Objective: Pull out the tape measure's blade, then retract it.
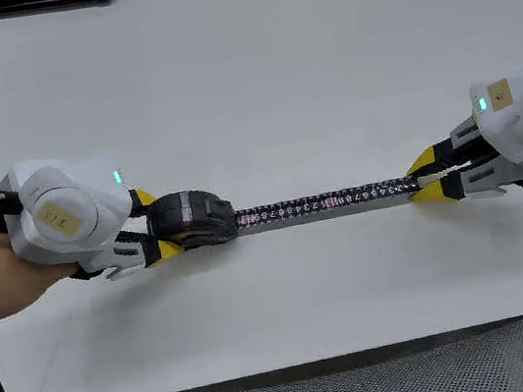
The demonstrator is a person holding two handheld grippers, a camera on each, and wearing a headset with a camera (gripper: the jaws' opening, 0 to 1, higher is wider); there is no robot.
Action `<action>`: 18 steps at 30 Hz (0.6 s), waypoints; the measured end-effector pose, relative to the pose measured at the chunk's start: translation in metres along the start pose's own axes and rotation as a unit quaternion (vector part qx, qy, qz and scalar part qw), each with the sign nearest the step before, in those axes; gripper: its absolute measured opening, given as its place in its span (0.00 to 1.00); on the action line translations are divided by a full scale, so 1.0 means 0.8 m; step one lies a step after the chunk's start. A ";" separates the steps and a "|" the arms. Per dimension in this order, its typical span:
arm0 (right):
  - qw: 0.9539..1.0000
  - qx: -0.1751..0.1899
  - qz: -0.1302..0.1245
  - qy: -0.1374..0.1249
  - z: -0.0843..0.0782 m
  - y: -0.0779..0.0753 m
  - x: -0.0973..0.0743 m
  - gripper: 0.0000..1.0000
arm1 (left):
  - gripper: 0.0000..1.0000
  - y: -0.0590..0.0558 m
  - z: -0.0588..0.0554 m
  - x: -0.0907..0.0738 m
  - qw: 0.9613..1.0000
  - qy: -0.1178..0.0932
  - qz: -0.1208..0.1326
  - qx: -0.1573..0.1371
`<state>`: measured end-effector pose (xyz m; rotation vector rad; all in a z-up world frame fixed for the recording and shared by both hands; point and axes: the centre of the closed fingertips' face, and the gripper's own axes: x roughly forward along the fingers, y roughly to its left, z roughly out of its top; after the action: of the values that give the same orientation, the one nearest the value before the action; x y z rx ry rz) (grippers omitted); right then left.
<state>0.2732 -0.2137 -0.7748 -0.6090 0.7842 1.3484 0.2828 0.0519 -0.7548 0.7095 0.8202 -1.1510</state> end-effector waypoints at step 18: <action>1.000 0.004 0.003 0.020 -0.014 -0.001 -0.012 0.09 | 0.25 -0.001 0.001 -0.001 1.000 0.001 0.001 0.000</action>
<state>0.2720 -0.2284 -0.7739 -0.6293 0.8239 1.3419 0.2818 0.0515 -0.7539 0.7113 0.8204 -1.1496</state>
